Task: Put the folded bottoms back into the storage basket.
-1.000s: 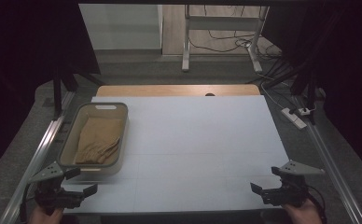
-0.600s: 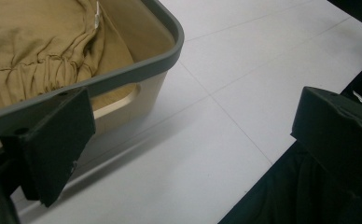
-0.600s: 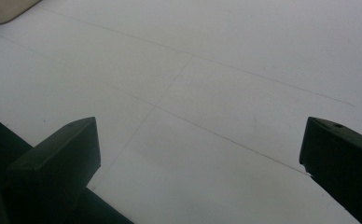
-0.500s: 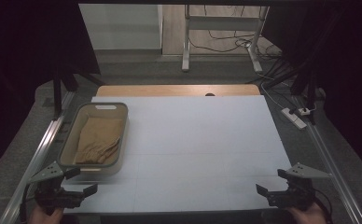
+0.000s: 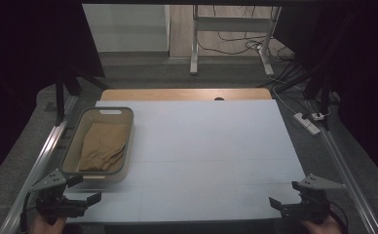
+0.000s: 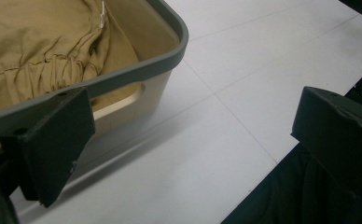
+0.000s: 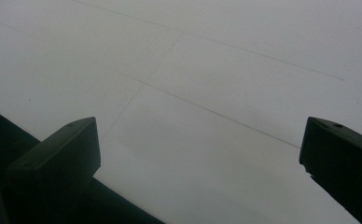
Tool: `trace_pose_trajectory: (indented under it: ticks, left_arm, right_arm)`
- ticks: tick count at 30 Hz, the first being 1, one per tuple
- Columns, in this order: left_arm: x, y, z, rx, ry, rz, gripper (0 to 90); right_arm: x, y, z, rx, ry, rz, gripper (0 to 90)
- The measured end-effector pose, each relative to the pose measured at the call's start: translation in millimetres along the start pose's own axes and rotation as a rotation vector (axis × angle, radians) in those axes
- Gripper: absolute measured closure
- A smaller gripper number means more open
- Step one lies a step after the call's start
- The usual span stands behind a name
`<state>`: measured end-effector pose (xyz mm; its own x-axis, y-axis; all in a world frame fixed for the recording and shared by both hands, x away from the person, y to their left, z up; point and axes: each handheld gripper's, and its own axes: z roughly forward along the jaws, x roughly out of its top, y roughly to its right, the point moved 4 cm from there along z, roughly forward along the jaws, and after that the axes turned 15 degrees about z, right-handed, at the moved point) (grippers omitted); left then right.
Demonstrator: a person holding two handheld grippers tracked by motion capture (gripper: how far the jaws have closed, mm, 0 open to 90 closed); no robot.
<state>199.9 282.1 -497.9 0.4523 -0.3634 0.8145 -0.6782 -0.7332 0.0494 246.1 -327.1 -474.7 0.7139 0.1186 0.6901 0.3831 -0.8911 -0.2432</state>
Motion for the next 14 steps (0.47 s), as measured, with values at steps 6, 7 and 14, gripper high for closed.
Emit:
trace_pose_trajectory:
  ticks: [6,7,14]
  left_arm:
    - [-0.2,0.0,0.3,0.005,-0.011,0.003,0.0]
    - [-0.2,0.0,0.2,0.005,-0.012,0.004,0.0]
    - [0.9,0.3,0.9,0.005,-0.011,0.004,0.1]
  right_arm:
    - [-2.9,0.7,2.0,0.003,-0.032,0.011,0.0]
    - [-3.3,0.6,2.4,0.002,-0.039,0.011,0.0]
    - [-5.4,-1.4,6.7,-0.013,-0.082,-0.016,0.0]
